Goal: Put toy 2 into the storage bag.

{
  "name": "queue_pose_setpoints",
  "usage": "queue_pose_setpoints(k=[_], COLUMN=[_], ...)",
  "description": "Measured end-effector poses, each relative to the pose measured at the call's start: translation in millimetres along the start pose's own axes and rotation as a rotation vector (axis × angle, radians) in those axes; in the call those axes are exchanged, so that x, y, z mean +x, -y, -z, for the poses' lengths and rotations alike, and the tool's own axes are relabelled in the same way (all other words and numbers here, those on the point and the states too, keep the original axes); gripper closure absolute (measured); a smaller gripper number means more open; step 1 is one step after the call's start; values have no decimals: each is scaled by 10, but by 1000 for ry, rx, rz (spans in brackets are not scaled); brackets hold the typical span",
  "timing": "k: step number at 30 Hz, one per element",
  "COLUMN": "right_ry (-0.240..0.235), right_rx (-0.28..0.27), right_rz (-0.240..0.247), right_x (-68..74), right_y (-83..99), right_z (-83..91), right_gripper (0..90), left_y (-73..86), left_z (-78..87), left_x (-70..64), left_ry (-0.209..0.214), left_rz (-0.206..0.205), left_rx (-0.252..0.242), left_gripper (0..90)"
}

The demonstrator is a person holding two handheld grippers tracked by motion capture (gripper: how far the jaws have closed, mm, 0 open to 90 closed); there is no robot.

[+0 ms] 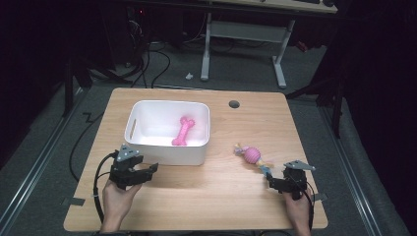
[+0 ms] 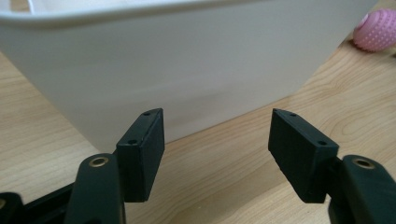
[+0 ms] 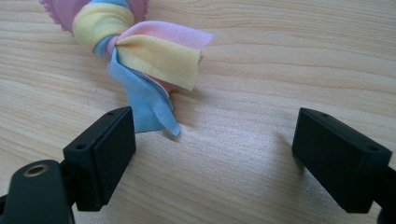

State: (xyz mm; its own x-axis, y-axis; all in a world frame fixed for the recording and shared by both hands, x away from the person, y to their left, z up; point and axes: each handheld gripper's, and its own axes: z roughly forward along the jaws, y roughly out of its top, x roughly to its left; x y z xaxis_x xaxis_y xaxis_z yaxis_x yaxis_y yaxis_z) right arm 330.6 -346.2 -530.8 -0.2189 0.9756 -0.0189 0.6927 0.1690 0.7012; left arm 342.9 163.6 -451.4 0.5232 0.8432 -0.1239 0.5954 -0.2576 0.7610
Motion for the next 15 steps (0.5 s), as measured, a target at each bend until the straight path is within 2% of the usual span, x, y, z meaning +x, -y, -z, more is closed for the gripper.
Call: queue_pose_setpoints(k=[5,12,15], right_ry=[-1,-2,-3], right_rx=[-1,-1,-1], right_rz=[0,1,2], right_x=[1,2,2], right_y=[0,0,0], right_z=[0,1,0], right_gripper=[138,140,140], left_y=[85,199,221], left_z=[-98,-247,-295], left_x=[-26,-34,-42], left_ry=[-13,-14,-27], left_rz=[-8,18,14], left_rx=[7,6,7], left_gripper=[363,362,362])
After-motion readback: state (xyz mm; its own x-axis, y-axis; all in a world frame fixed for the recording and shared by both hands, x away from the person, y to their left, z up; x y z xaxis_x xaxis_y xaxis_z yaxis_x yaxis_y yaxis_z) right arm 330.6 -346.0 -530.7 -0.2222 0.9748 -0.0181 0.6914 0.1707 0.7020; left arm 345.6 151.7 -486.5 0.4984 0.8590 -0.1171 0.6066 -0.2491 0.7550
